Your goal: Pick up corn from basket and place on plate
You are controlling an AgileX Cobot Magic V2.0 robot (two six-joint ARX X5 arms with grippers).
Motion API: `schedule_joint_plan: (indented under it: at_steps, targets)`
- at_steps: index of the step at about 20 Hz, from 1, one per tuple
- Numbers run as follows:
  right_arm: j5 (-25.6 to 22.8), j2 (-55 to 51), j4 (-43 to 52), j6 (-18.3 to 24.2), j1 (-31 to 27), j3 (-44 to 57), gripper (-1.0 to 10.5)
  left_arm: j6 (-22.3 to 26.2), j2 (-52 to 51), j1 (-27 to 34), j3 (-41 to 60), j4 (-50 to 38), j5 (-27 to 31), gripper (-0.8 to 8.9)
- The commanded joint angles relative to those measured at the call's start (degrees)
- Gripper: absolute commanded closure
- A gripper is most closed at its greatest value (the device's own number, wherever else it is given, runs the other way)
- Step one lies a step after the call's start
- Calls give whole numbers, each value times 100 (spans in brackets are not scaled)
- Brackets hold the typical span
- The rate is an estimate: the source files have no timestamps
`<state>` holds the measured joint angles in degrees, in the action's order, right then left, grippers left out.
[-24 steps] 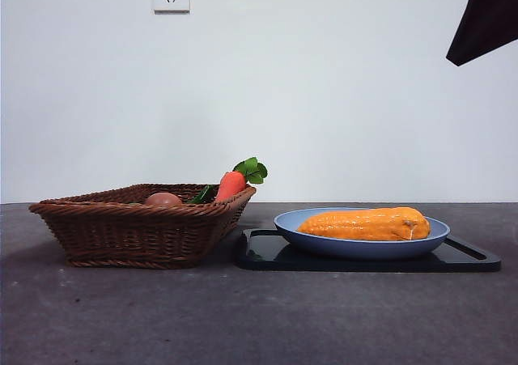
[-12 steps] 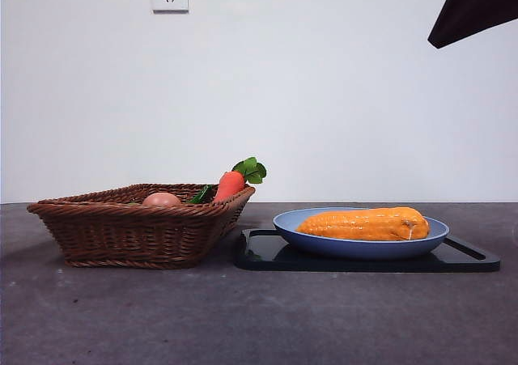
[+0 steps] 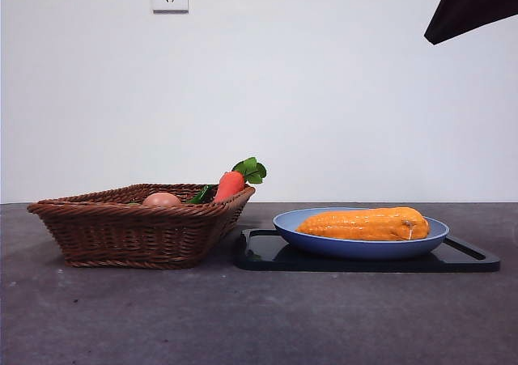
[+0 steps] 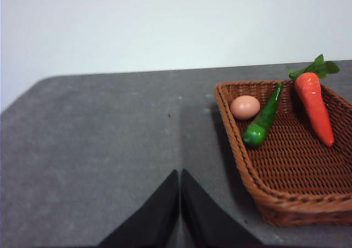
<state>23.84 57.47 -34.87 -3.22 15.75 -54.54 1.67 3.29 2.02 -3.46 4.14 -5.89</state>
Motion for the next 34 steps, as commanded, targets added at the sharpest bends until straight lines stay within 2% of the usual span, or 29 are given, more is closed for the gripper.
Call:
schedule_joint_plan:
  at_steps: [1,6,27,32,34]
  targets:
    - [9,42,59,4,24,-52,945,-297,-238,13,179,59,15,810]
    - [9,42,59,4,24,-52,945,-566,-313,15,328,625,15,810]
    - [11,42,61,4,24,-52,945,-564,-310,15,328,612,13,810]
    - [-516,-400,485,699,-350,9,945,-564,-310,15,328,612,15,810]
    - [-494,-881,874,678,-597,308,945,-564,-310,15,328,612,15,810]
